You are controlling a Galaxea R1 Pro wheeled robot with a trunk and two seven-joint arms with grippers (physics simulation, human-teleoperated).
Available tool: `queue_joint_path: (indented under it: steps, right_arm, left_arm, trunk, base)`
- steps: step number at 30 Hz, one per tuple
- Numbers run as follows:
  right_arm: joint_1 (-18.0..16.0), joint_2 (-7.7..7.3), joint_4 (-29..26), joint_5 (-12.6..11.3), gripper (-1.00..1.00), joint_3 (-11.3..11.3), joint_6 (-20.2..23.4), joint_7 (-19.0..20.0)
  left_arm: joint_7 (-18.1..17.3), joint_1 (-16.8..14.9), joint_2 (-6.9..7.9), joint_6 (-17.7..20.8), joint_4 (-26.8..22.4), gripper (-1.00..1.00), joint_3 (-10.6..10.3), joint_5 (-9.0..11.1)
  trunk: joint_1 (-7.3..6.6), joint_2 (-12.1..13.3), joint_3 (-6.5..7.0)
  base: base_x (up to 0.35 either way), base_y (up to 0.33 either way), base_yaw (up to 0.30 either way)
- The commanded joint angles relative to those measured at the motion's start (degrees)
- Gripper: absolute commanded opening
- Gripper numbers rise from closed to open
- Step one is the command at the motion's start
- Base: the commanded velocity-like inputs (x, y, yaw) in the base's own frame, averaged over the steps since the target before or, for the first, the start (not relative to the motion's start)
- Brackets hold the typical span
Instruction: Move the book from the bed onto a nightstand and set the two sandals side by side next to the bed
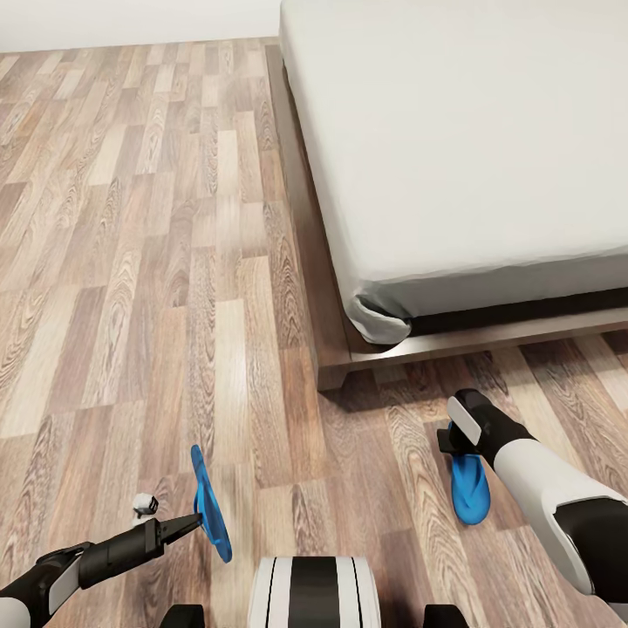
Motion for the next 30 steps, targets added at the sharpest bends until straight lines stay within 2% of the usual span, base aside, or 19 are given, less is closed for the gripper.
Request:
queue_joint_path:
  steps: [1, 10, 11, 26, 30]
  right_arm:
    - [0.0, -0.06, -0.1, -0.7, -1.00, 0.4, 0.2, -0.3]
    - [0.0, -0.06, -0.1, -0.7, -1.00, 0.4, 0.2, -0.3]
    - [0.0, -0.06, -0.1, -0.7, 1.00, 0.4, 0.2, -0.3]
    - [0.0, -0.06, -0.1, -0.7, 1.00, 0.4, 0.3, -0.3]
    - [0.0, -0.06, -0.1, -0.6, 1.00, 0.4, 0.3, -0.3]
  left_arm:
    - [-0.2, 0.0, 0.04, 0.6, 0.0, -1.00, -0.5, 0.4]
    - [-0.2, 0.0, 0.04, 0.6, 0.0, -1.00, -0.5, 0.4]
    - [-0.2, 0.0, 0.04, 0.6, 0.0, -1.00, -0.5, 0.4]
    - [-0.1, 0.0, 0.04, 0.6, 0.1, -1.00, -0.5, 0.4]
    - [0.0, 0.0, 0.04, 0.6, 0.1, -1.00, -0.4, 0.3]
  trunk:
    - [-0.01, 0.0, -0.03]
    - [-0.01, 0.0, -0.03]
    - [-0.01, 0.0, -0.03]
    - [-0.01, 0.0, -0.03]
    - [-0.11, 0.0, 0.85]
  base:
    - [0.000, 0.000, 0.000]
    - [0.000, 0.000, 0.000]
    - [0.000, 0.000, 0.000]
    - [0.000, 0.000, 0.000]
    - [0.000, 0.000, 0.000]
